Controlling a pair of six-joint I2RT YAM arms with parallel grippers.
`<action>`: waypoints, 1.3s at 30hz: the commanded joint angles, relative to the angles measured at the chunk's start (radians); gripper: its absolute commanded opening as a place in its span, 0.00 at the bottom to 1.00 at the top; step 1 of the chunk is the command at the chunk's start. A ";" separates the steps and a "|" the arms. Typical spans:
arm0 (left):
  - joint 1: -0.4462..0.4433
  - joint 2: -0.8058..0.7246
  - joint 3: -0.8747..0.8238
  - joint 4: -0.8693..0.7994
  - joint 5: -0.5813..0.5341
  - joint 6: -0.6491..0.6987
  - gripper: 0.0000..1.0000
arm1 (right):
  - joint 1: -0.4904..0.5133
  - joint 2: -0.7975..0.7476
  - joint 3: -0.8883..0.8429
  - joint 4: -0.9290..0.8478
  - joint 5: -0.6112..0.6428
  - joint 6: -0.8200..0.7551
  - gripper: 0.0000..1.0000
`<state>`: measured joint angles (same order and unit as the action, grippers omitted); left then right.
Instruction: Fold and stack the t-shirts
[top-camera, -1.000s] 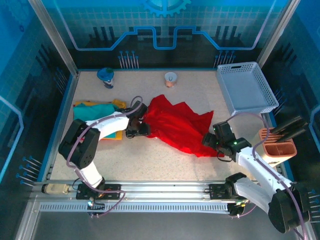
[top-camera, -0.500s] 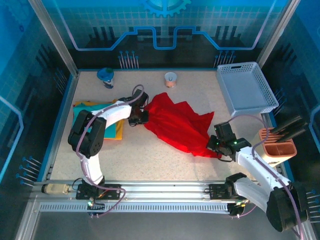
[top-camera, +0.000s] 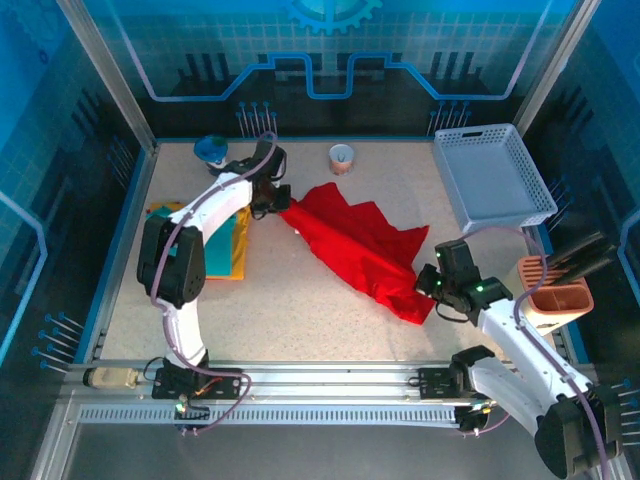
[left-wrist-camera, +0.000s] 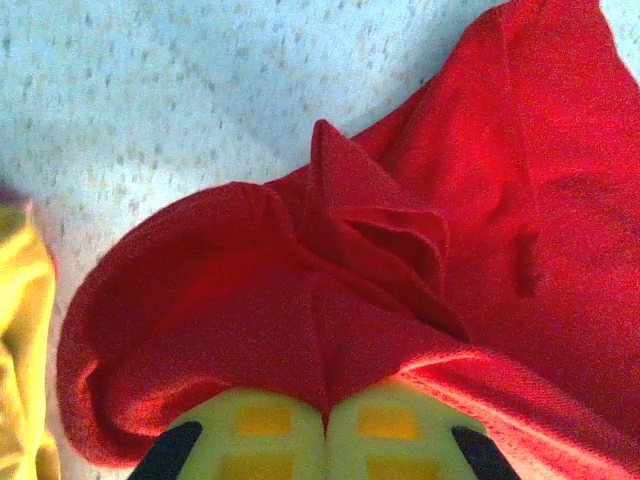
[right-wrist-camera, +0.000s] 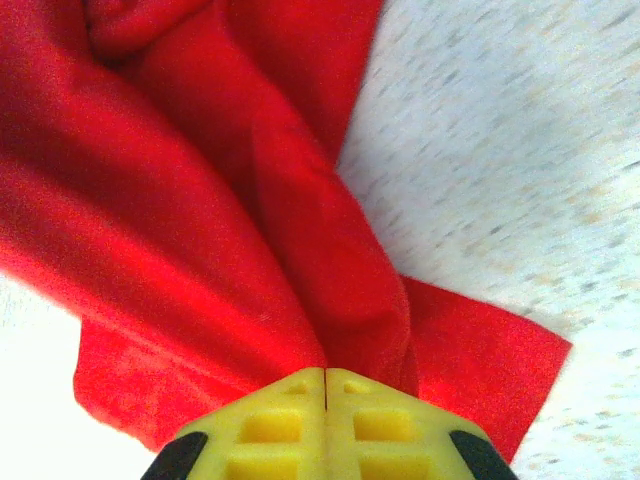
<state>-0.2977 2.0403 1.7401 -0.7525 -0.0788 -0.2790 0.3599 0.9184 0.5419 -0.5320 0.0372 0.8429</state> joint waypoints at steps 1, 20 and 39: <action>0.019 0.064 0.085 -0.093 -0.002 0.020 0.30 | 0.107 0.047 0.059 0.019 0.002 0.060 0.00; -0.579 -0.367 -0.673 0.282 -0.035 -0.400 0.62 | 0.144 0.219 0.276 0.045 0.100 -0.028 0.93; -0.793 0.007 -0.341 0.265 -0.171 -0.446 0.57 | -0.134 0.028 0.144 -0.044 0.032 -0.061 0.95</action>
<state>-1.0950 2.0212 1.3800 -0.4572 -0.1921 -0.7170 0.2523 0.9562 0.7063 -0.5514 0.1032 0.7990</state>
